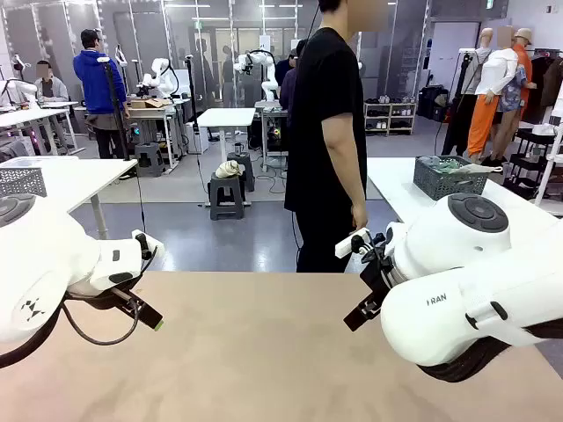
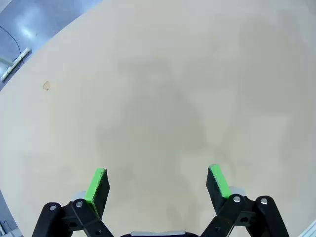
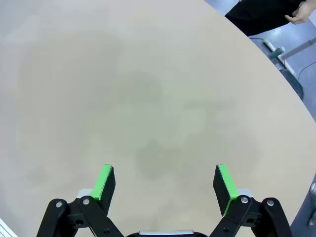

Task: Fold the towels and place them in the basket.
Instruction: When a person lays out a Towel with hook on the table, fold it in half twice.

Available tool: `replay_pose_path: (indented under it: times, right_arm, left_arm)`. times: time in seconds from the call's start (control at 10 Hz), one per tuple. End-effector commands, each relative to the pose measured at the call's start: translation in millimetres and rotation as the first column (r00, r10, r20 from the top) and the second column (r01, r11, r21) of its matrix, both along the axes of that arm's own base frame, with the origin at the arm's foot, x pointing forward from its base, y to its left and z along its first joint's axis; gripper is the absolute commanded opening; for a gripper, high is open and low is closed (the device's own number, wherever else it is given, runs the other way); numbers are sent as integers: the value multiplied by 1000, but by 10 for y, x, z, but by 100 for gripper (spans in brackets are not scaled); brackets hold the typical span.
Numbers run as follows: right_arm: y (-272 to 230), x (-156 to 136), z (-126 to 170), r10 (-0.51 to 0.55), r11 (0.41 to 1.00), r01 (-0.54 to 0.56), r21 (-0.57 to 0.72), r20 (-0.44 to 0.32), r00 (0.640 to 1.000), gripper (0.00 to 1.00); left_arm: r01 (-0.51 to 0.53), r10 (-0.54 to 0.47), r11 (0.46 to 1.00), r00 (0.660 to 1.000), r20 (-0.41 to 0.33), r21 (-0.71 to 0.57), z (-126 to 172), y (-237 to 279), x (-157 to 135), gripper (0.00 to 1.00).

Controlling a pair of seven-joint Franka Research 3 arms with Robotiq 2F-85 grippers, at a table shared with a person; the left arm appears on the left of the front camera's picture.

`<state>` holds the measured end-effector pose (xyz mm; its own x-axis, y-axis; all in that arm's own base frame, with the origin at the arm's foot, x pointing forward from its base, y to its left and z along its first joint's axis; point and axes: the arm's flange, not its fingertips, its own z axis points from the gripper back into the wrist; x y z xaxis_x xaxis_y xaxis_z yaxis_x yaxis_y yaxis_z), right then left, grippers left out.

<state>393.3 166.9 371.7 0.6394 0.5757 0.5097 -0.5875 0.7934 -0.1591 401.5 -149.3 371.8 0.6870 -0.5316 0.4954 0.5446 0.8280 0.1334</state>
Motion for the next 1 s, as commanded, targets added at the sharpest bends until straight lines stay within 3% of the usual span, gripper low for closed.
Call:
replay_pose_path:
  times: [0.0, 0.9]
  right_arm:
    - [0, 0, 0, 0, 1000, 0, 0, 0, 1000, 100]
    - [0, 0, 0, 0, 1000, 0, 0, 0, 1000, 100]
  left_arm:
    - [0, 0, 1000, 1000, 0, 0, 0, -2, -1, 100]
    - [0, 0, 1000, 1000, 0, 0, 0, -2, -1, 100]
